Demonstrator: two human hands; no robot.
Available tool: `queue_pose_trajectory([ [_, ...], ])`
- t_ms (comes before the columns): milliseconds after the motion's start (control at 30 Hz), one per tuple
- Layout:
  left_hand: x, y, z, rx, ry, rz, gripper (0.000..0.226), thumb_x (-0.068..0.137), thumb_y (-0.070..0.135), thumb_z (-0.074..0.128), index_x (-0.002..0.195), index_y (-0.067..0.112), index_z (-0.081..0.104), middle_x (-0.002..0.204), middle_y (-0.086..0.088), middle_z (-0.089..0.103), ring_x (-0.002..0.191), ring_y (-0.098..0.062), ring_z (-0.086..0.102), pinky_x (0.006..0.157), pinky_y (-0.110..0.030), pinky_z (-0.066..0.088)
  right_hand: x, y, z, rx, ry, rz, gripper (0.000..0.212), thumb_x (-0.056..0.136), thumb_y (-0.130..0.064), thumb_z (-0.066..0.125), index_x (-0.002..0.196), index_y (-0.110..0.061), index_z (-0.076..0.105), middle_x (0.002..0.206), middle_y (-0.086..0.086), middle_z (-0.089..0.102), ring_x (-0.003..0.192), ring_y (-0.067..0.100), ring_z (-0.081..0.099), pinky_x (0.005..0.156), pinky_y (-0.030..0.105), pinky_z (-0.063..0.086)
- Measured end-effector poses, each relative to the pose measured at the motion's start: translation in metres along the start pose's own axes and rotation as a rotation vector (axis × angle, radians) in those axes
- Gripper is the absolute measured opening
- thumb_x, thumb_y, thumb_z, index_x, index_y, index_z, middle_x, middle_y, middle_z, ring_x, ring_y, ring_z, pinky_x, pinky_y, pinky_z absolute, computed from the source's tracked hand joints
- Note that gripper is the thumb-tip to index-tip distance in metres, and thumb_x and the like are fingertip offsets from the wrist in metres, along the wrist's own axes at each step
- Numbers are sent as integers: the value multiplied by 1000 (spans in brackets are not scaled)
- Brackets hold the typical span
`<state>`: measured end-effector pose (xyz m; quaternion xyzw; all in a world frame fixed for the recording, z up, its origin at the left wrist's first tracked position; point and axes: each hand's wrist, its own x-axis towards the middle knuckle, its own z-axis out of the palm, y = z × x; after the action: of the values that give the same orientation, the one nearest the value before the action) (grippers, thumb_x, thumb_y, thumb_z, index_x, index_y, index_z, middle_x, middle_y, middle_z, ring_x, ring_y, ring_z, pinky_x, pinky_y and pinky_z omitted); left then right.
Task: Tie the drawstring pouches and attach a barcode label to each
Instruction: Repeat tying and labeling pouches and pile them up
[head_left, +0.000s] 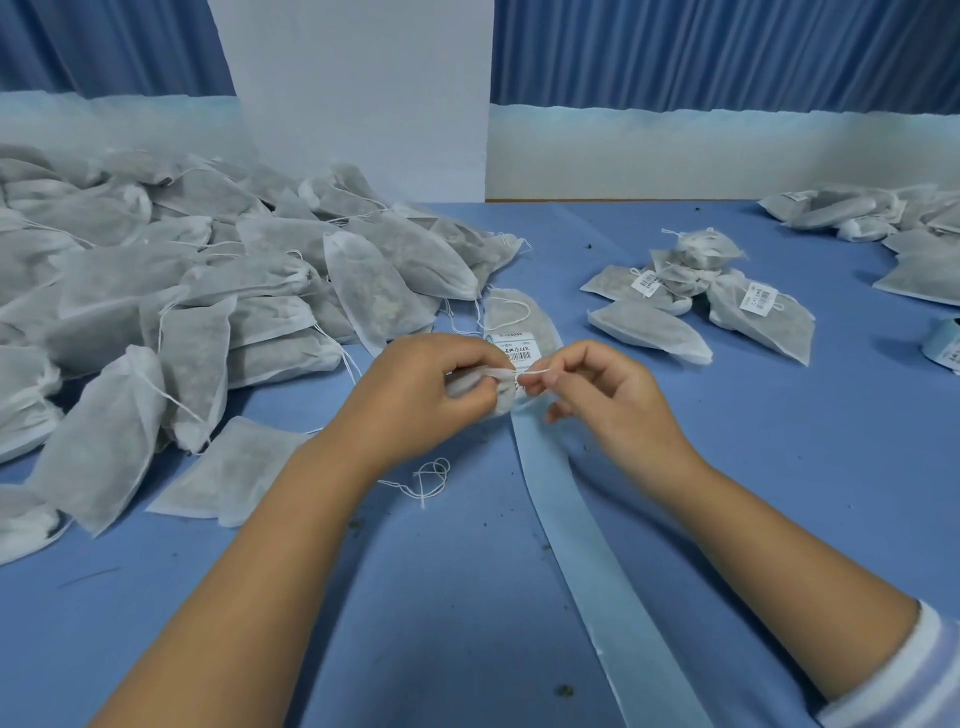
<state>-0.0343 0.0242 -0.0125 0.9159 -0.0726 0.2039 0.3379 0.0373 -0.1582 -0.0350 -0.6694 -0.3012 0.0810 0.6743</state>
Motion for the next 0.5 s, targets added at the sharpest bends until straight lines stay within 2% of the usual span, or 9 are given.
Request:
queue_pose_trajectory([
  [67,1,-2,1,82,-9,25,14,81,17,64,92,17,74,88,4,71,81,-15,61,81,-36,48,1,-3,0,166,-83,142,24,97,-3,51,77,-14,59,77,7,71,68,16,62,56,23,48],
  [133,2,-2,1,97,-13,17,17,80,17,59,90,17,72,86,2,69,80,-16,58,81,-32,46,1,-4,-1,158,-136,224,23,98,-9,52,78,-17,59,64,6,63,51,14,49,49,20,40],
  [200,2,0,0,6,-60,-31,19,84,8,60,90,21,73,89,5,70,87,-16,59,83,-27,44,2,-3,-2,124,-138,228,19,97,-12,56,79,-18,61,56,1,54,44,9,37,44,17,32],
  [233,1,1,-1,-68,-112,-81,22,85,6,61,88,23,73,91,6,70,91,-16,61,86,-27,46,2,-3,-2,113,-116,209,18,96,-12,58,79,-18,62,54,-1,50,44,7,35,43,15,31],
  [300,1,4,-4,-234,-240,-176,19,84,16,61,83,28,75,94,5,71,91,-19,65,89,-31,50,3,-2,-2,86,-50,145,17,94,-10,61,79,-18,65,53,-4,49,44,4,37,43,14,32],
  [367,1,5,-8,-347,-333,-194,19,83,22,58,81,26,76,92,8,75,91,-13,68,88,-25,51,2,-3,-2,29,4,47,15,90,-8,66,79,-19,68,54,-10,54,48,2,43,47,12,36],
  [433,0,7,-9,-446,-360,-185,19,88,20,60,80,23,78,92,7,77,91,-6,69,85,-17,50,1,-1,0,-60,27,-62,13,86,-8,70,81,-20,71,61,-11,63,55,2,50,54,10,41],
  [500,0,7,-9,-532,-304,-180,17,89,20,64,82,24,79,95,4,77,94,-8,70,86,-15,50,0,1,0,-164,39,-148,15,85,-9,71,84,-23,74,70,-5,69,61,7,55,61,15,45],
])
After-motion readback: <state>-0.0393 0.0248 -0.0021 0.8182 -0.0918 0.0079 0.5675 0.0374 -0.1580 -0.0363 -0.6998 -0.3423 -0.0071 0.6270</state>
